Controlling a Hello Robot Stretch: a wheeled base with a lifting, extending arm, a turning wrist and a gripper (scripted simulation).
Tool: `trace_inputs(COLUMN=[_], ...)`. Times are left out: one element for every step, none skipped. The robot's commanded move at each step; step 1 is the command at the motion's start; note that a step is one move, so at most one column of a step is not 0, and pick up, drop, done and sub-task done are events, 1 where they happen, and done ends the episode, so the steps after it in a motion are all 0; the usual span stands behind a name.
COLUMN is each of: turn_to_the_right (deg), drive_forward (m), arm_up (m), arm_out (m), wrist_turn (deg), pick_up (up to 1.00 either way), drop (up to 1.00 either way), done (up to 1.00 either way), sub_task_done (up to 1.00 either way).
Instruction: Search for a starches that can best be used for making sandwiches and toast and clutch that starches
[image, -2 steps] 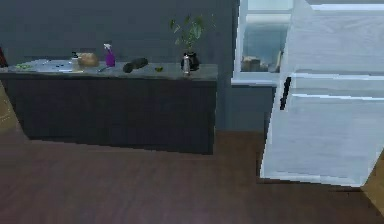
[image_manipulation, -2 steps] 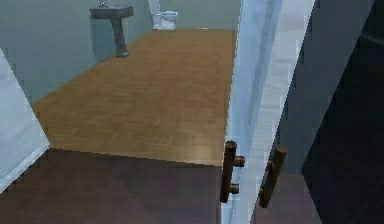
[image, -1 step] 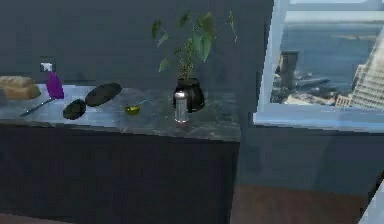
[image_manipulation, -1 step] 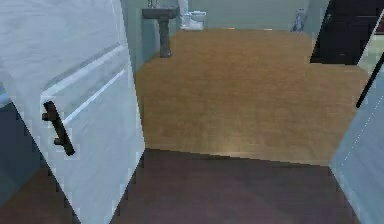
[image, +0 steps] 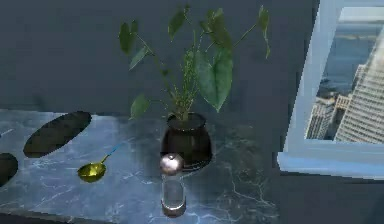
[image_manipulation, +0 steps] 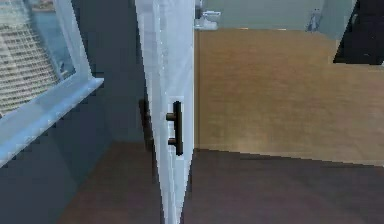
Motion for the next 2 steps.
trace_inputs(turn_to_the_right=[-45.0, -45.0], drive_forward=[0.0, 0.0], arm_up=[0.0, 0.0], arm_out=[0.0, 0.0], wrist_turn=[0.0, 0.0], pick_up=[0.0, 0.0], drop=[0.0, 0.0], done=[0.0, 0.0], sub_task_done=[0.0, 0.0])
